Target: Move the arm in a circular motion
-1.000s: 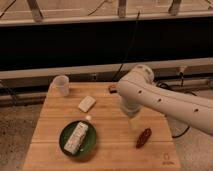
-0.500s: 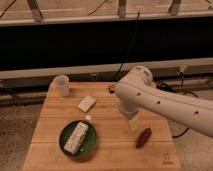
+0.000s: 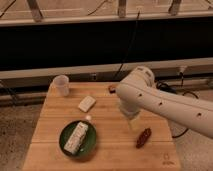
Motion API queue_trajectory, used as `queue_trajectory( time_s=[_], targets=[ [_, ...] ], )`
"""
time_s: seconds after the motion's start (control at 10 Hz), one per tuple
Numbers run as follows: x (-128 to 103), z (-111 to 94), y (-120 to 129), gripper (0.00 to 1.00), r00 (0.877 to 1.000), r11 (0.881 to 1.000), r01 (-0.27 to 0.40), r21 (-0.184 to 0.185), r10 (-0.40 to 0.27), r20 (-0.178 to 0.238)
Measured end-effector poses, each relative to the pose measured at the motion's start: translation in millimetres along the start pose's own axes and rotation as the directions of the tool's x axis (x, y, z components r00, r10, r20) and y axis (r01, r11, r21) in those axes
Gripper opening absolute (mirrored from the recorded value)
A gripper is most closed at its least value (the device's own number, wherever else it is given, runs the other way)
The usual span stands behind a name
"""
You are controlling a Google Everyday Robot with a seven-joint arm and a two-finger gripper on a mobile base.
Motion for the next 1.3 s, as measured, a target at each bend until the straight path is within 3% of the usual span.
queue_trajectory(
  time_s=[1.3],
  targets=[
    [1.0, 3.7, 0.9, 0.80, 0.992, 0.991, 0.125, 0.044, -0.124, -0.019]
  ],
)
